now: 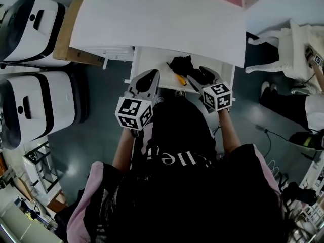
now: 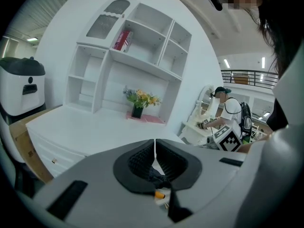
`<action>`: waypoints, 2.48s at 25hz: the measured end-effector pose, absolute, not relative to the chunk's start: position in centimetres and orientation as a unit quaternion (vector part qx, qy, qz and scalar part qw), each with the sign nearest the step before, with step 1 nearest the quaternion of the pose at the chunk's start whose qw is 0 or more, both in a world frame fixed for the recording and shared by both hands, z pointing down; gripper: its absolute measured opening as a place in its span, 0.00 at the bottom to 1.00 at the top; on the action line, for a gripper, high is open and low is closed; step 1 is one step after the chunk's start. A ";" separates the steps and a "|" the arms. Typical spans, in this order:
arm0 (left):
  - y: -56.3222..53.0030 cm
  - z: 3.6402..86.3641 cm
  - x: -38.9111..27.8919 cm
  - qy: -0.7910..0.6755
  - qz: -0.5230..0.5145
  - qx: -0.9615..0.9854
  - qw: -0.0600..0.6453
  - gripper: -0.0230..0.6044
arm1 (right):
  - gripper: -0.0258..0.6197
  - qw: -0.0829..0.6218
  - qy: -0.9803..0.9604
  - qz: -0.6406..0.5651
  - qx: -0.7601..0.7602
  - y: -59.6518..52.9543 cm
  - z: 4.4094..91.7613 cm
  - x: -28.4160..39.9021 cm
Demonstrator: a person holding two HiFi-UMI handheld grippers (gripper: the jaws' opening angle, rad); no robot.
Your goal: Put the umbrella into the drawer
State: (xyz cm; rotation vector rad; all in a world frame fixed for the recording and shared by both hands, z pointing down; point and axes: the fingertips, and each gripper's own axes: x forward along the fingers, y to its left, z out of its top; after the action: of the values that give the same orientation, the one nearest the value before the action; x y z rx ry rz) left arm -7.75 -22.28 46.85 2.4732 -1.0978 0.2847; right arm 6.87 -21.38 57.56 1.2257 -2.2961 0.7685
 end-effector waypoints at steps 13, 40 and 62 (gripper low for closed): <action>-16.9 43.6 -7.5 -0.355 0.091 0.917 0.160 0.07 | 0.48 0.098 -0.831 0.209 0.505 -16.9 46.9 5.0; -13.1 42.9 -6.1 -0.327 0.065 0.927 0.173 0.07 | 0.48 0.062 -0.817 0.204 0.536 -10.3 43.1 5.0; 5.1 40.0 -1.5 -0.308 0.054 0.935 0.168 0.07 | 0.15 0.018 -0.831 0.191 0.522 8.7 42.0 5.5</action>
State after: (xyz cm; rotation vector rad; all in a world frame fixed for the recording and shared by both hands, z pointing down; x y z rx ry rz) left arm -1.46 5.07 39.98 2.6592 -0.8768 0.1528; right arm 5.54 8.70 41.96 1.6216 -2.5822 0.5930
